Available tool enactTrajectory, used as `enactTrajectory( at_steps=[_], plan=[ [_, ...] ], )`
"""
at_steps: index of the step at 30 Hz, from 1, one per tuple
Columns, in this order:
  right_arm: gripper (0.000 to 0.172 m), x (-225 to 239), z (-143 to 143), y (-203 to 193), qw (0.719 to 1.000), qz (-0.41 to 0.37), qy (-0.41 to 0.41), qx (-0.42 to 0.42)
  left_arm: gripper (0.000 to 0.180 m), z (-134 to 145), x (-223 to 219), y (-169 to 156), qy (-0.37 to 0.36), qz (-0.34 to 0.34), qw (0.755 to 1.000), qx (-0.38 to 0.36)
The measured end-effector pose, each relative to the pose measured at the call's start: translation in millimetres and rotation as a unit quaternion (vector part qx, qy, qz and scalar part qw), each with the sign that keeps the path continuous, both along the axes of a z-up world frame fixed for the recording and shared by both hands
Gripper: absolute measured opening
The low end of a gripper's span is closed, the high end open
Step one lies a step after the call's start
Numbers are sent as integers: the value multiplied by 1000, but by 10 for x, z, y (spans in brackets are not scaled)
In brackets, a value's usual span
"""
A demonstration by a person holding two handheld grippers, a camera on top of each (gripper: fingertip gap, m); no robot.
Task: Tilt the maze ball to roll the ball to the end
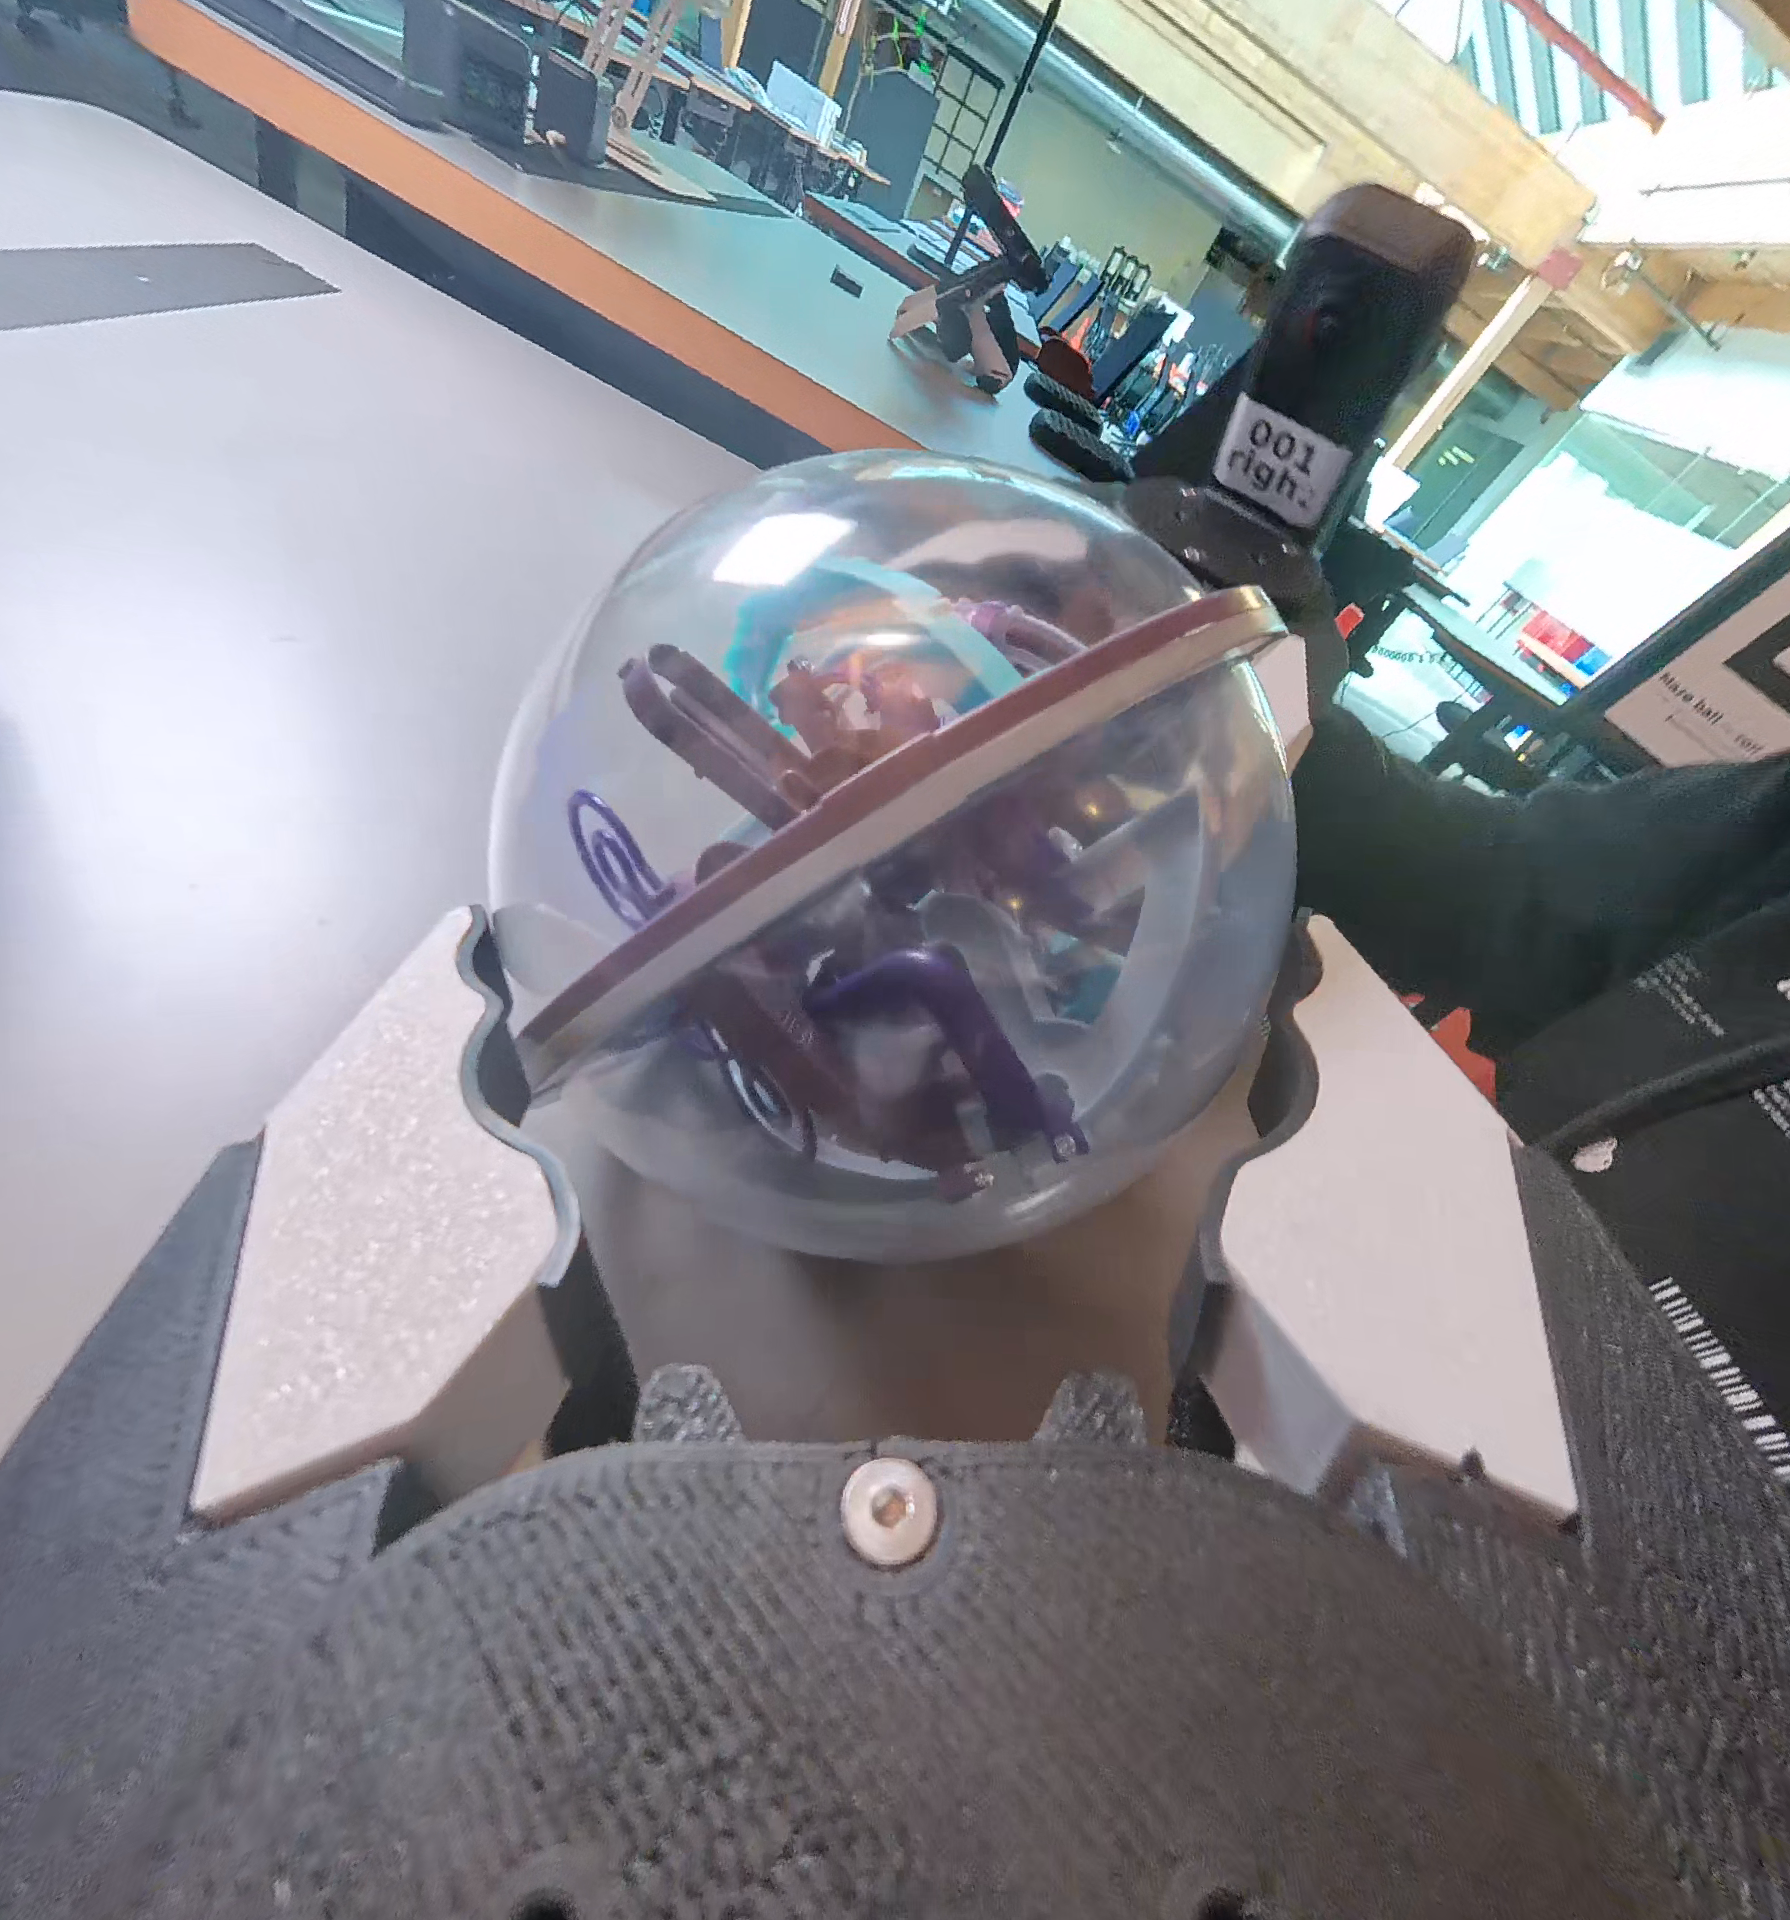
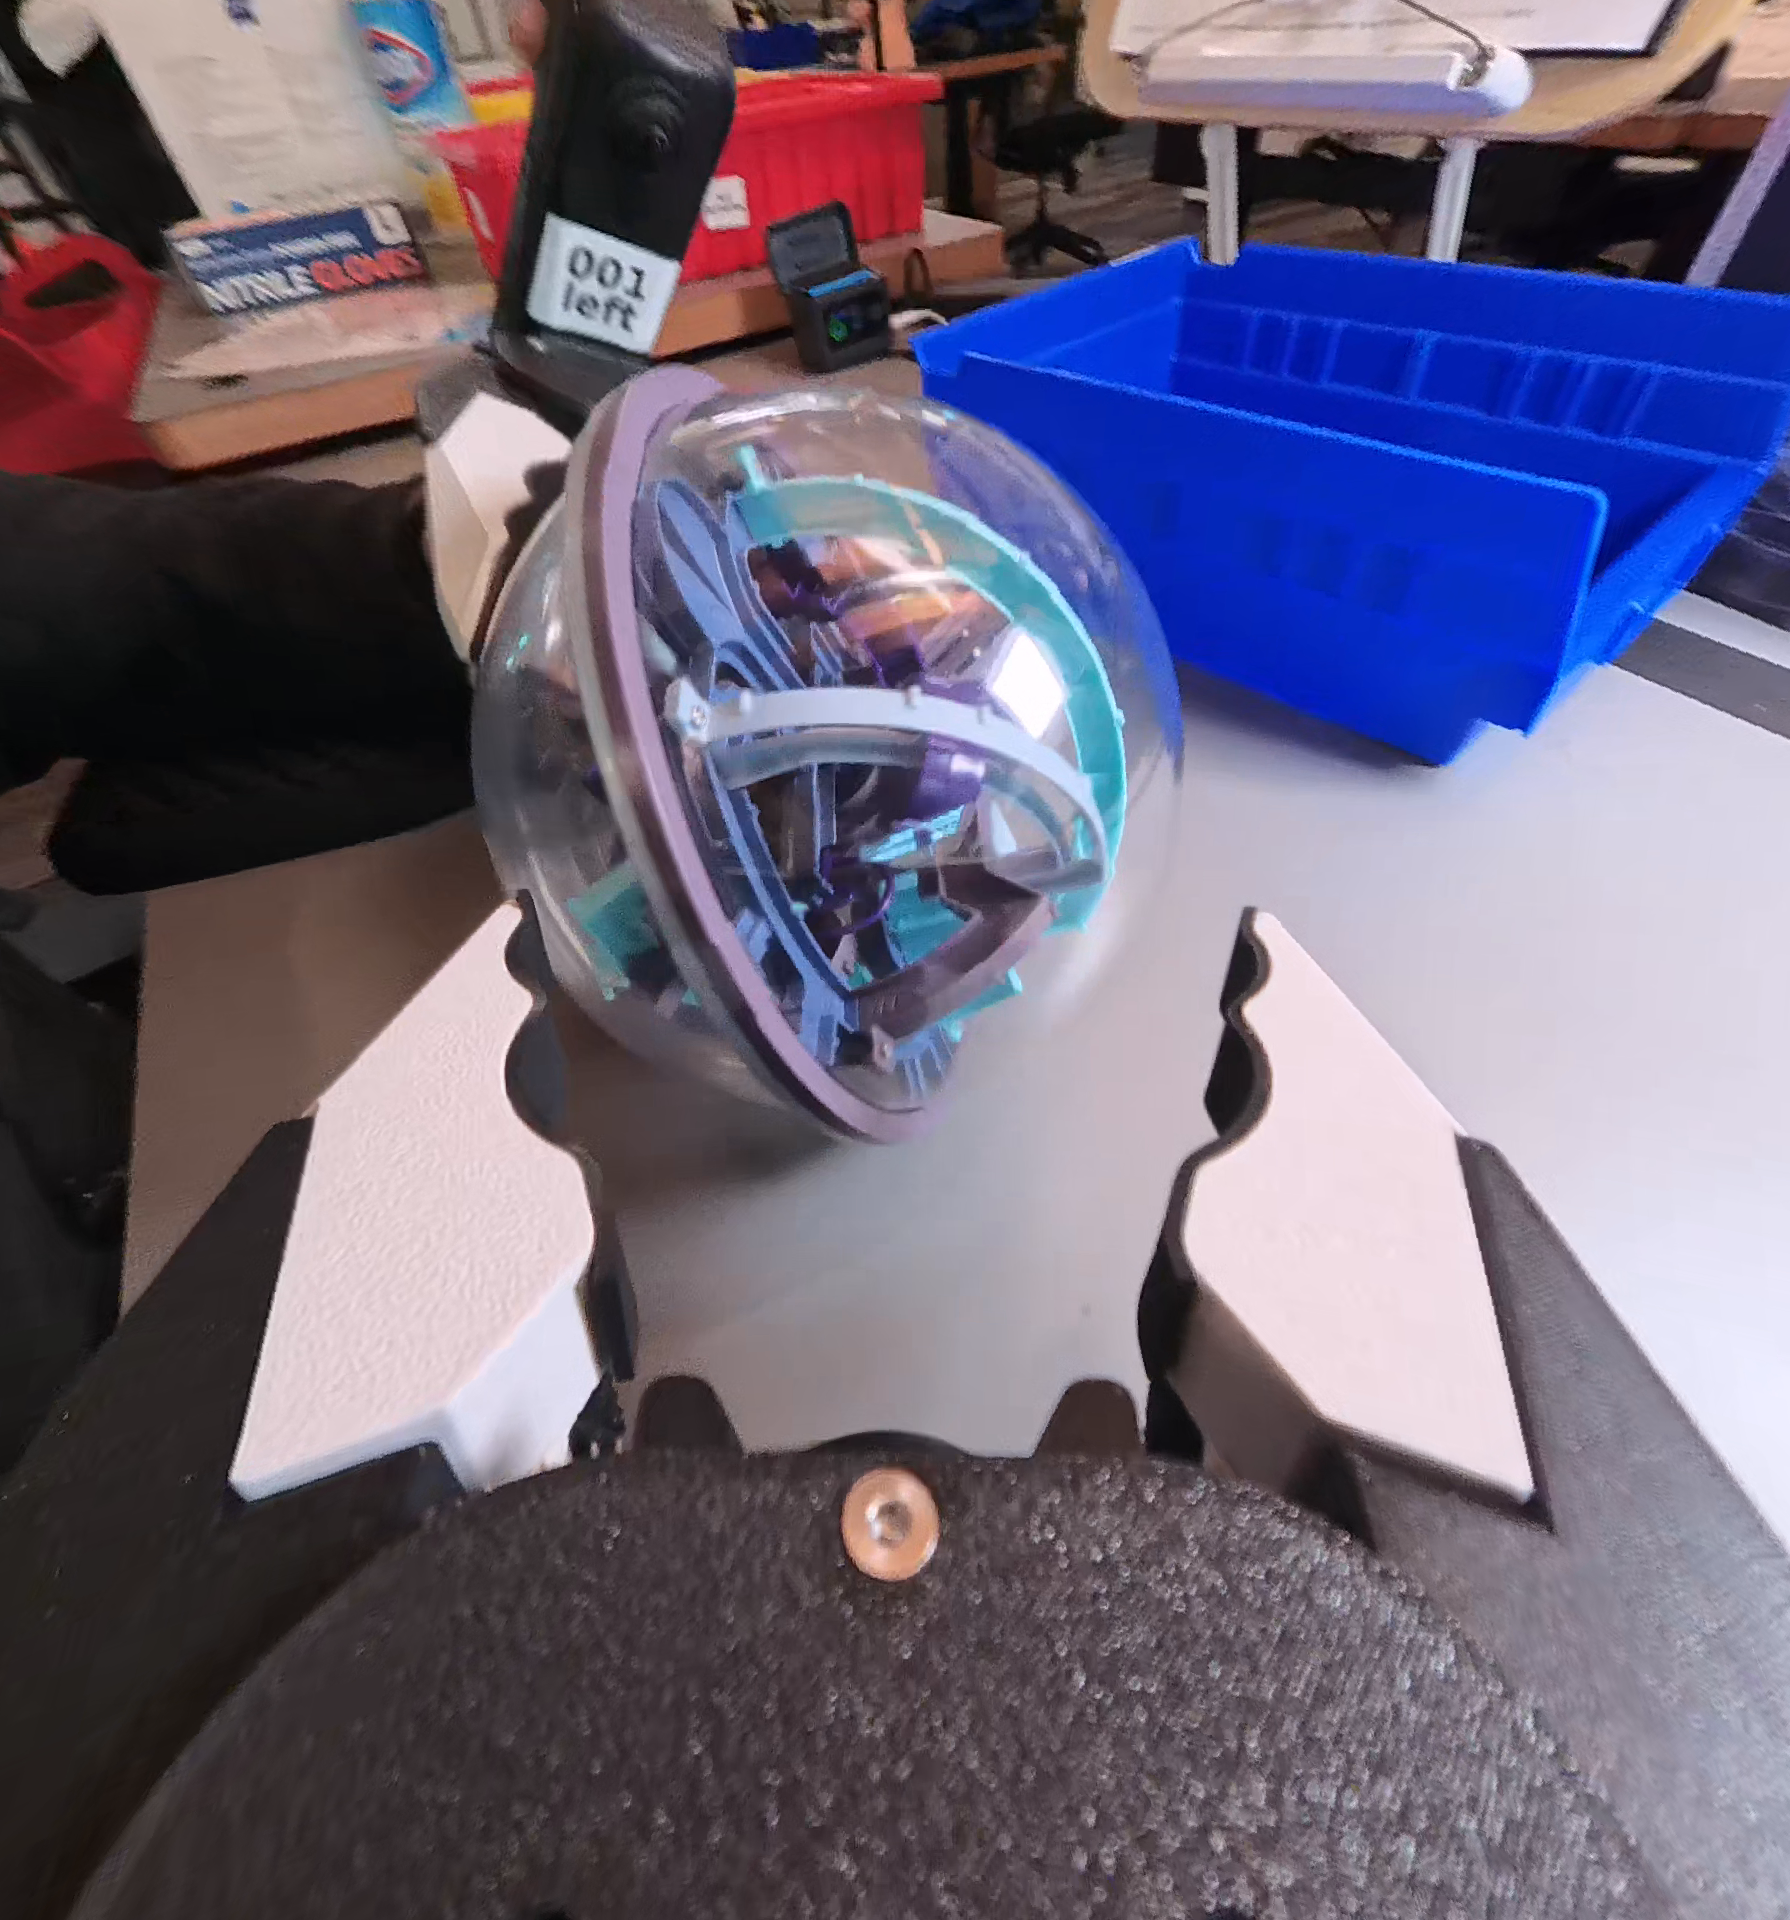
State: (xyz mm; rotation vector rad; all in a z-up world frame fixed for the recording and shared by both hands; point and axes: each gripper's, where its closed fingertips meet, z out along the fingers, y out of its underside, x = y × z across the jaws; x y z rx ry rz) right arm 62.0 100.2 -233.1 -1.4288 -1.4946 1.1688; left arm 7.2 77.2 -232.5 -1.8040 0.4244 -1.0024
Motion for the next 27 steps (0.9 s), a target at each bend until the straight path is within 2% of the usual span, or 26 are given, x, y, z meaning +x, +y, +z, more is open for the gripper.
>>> enactTrajectory(
  at_steps=[1,6,11,17,23,27],
  plan=[
    [127,3,-31,-10,1000,-11,-9,9,141,14,-5,11,-7,1,1000,-5],
    [133,-43,-94,-107,998,-44,-24,41,134,106,-19,48,-46,3,999,-25],
    [137,-109,-171,-185,997,-44,-37,55,135,126,65,54,-10,19,999,-28],
    [136,-45,-193,-170,997,14,-53,59,137,121,113,-45,28,12,999,-31],
    [134,2,-192,-94,994,92,-51,30,141,193,91,-142,76,-21,996,49],
    [133,-11,-172,-86,990,129,-43,30,146,129,89,-90,121,-37,990,69]
  ],
)
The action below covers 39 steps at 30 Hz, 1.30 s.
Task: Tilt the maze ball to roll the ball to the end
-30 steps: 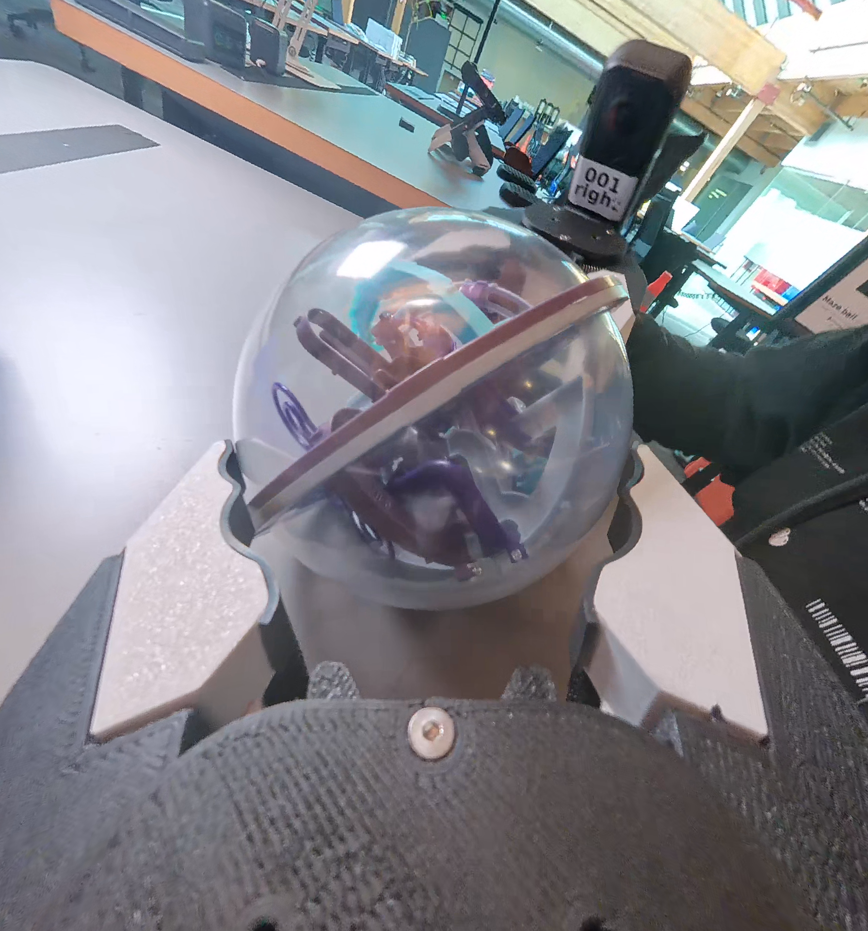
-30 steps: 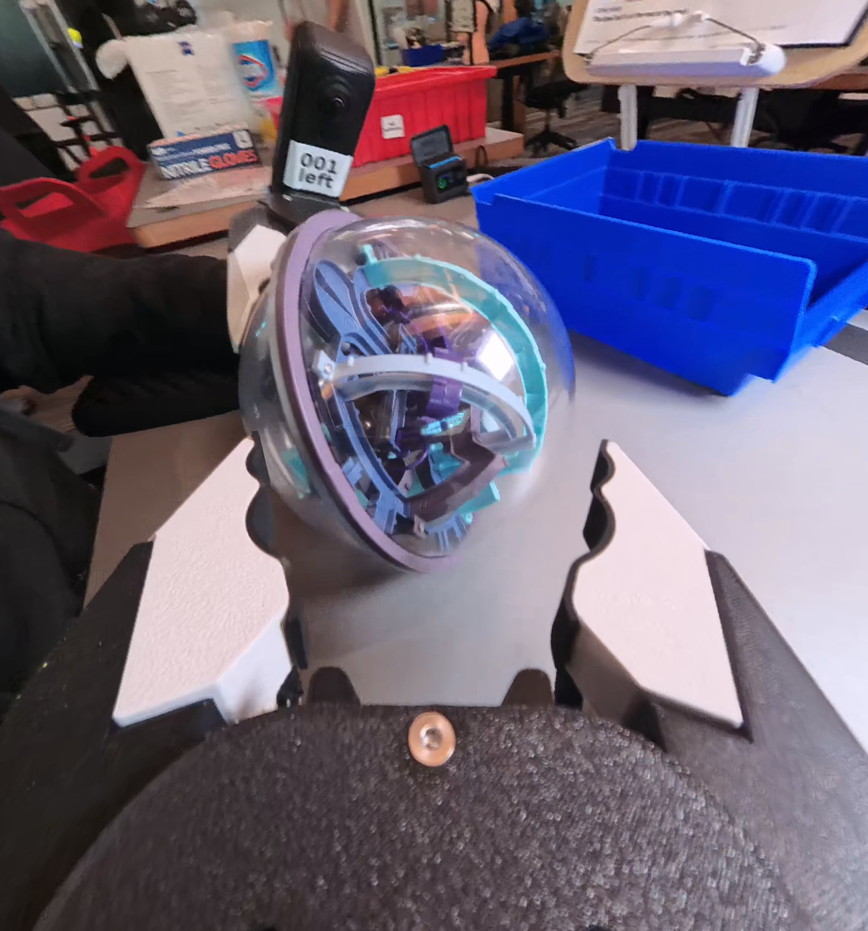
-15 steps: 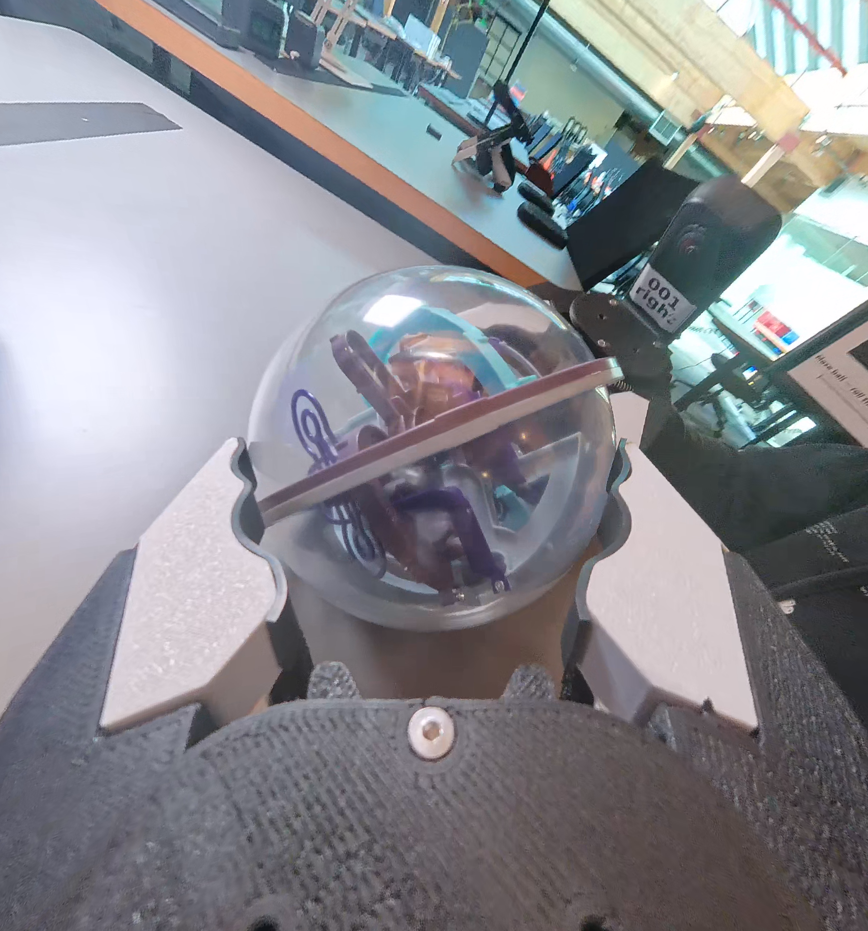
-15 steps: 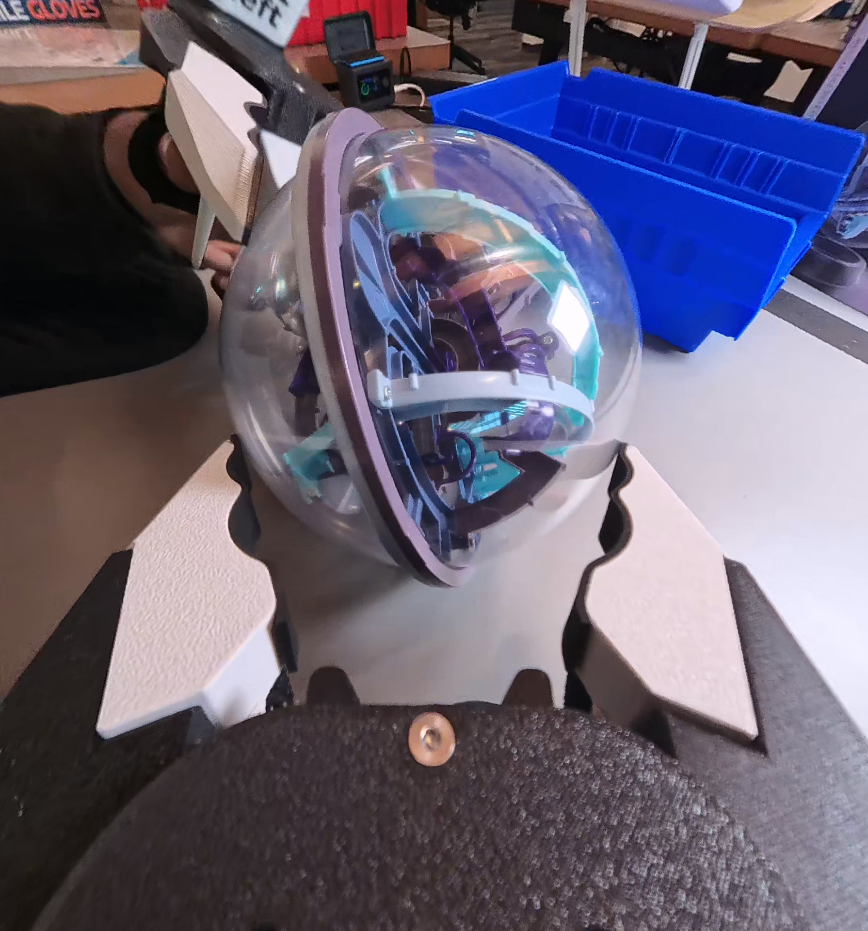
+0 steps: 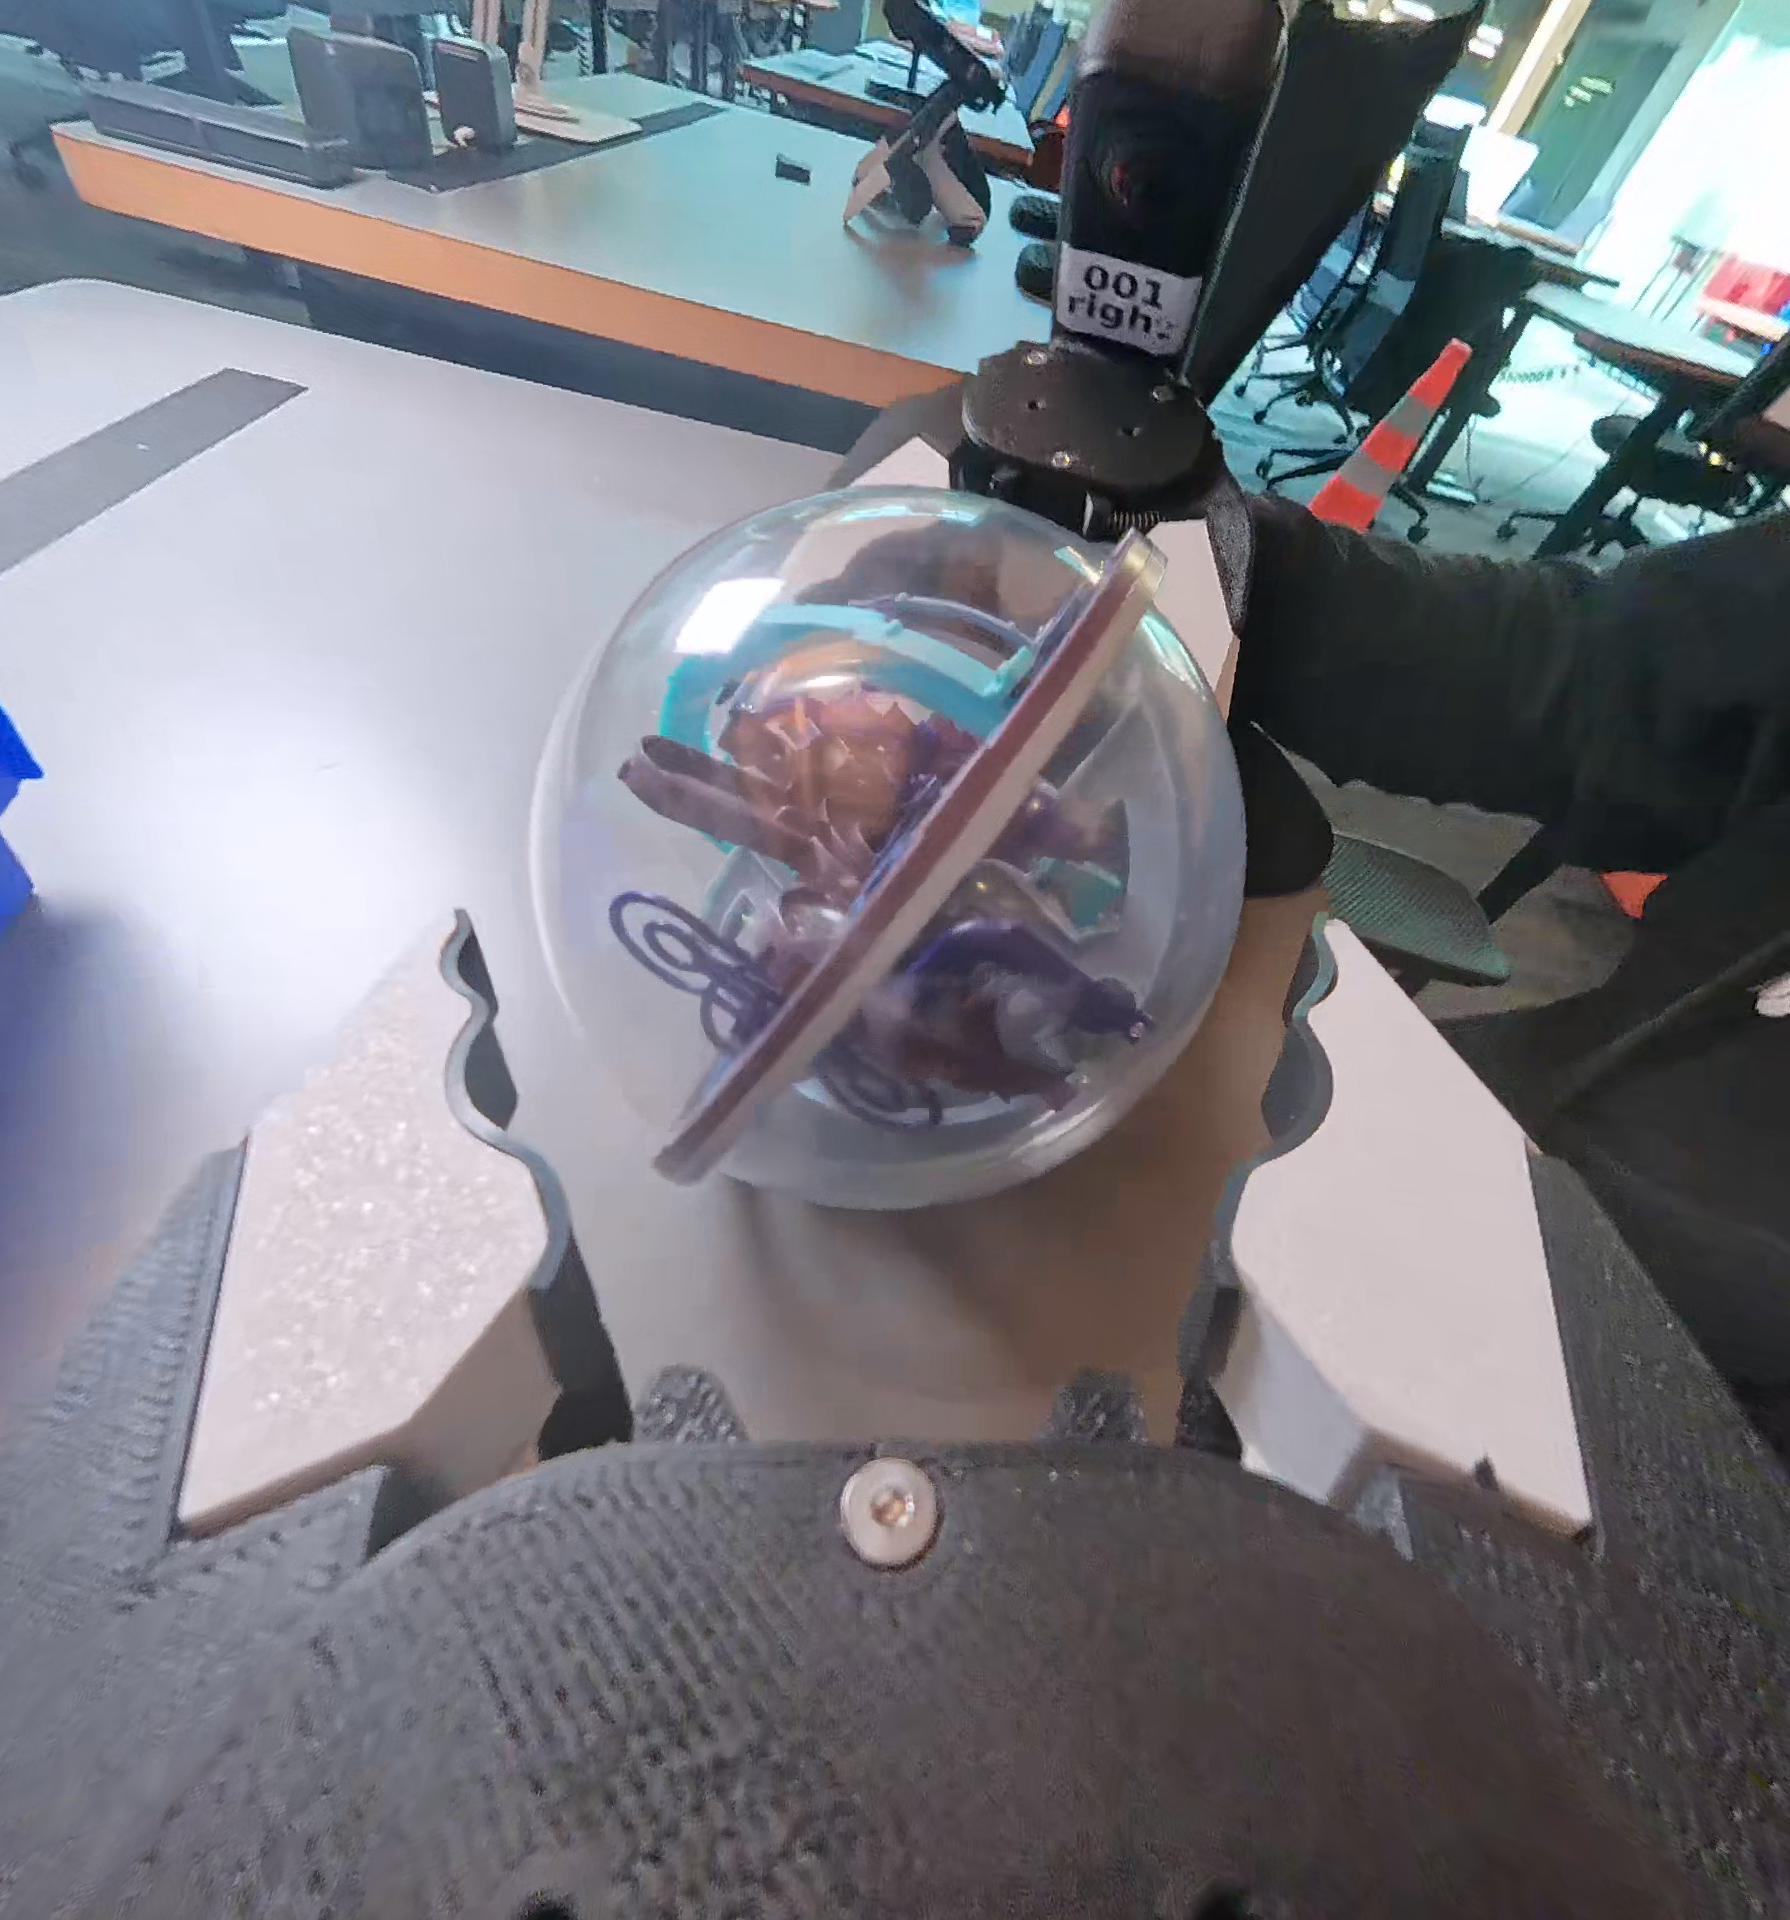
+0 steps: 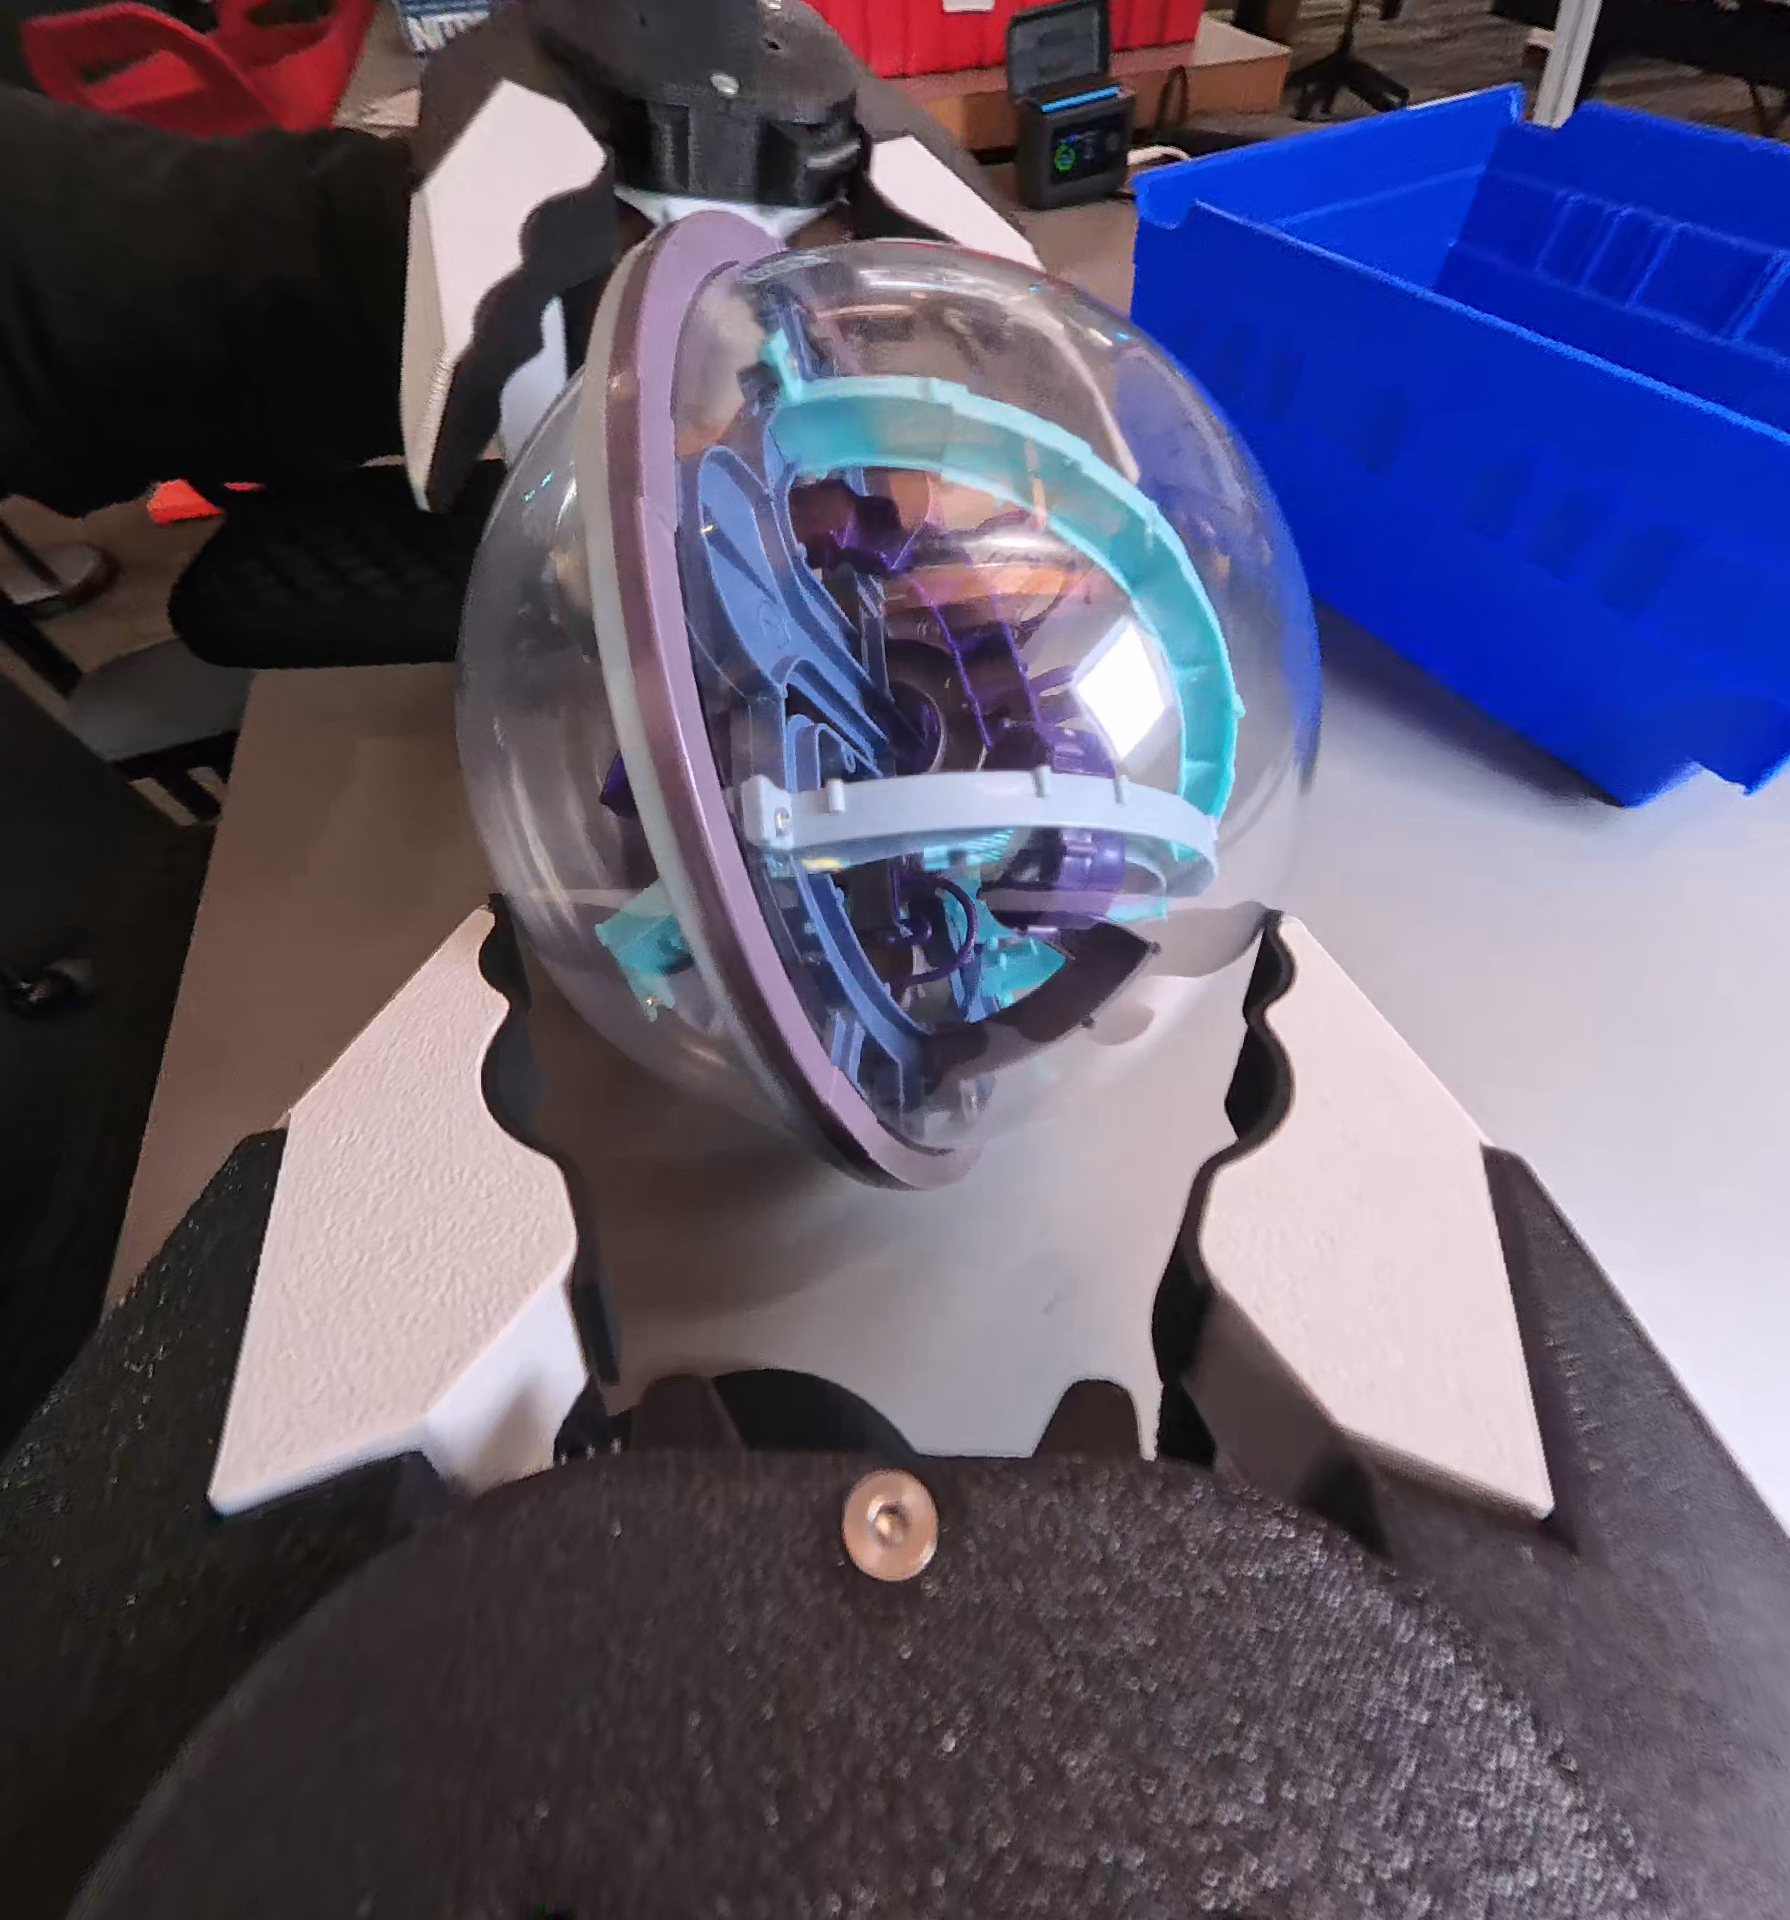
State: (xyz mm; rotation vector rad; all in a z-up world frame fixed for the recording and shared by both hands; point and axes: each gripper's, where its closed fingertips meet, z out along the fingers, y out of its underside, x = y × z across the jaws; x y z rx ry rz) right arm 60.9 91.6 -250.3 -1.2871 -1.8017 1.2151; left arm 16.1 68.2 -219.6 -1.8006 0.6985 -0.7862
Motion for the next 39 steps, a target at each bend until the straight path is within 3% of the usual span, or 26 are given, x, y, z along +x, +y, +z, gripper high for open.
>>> enactTrajectory(
  at_steps=[6,9,16,21,28,34,39],
  plan=[
    [132,-14,22,22,999,39,-6,-16,156,-122,170,30,53,-55,997,30],
    [134,-5,-3,25,998,50,-14,-23,145,-142,153,79,75,-36,996,43],
    [131,4,19,54,997,42,5,-63,144,-210,122,80,80,-6,996,40],
    [129,-10,117,169,996,-12,32,-87,143,-203,44,141,24,10,1000,16],
    [133,9,96,258,998,-43,31,-29,142,-177,-72,210,-55,11,998,-12],
    [134,-191,-69,194,999,-28,14,-5,141,-213,-172,191,-93,2,995,-26],
    [132,-297,-32,157,1000,-15,11,-4,141,-302,-205,157,-106,-5,993,-54]
  ],
)
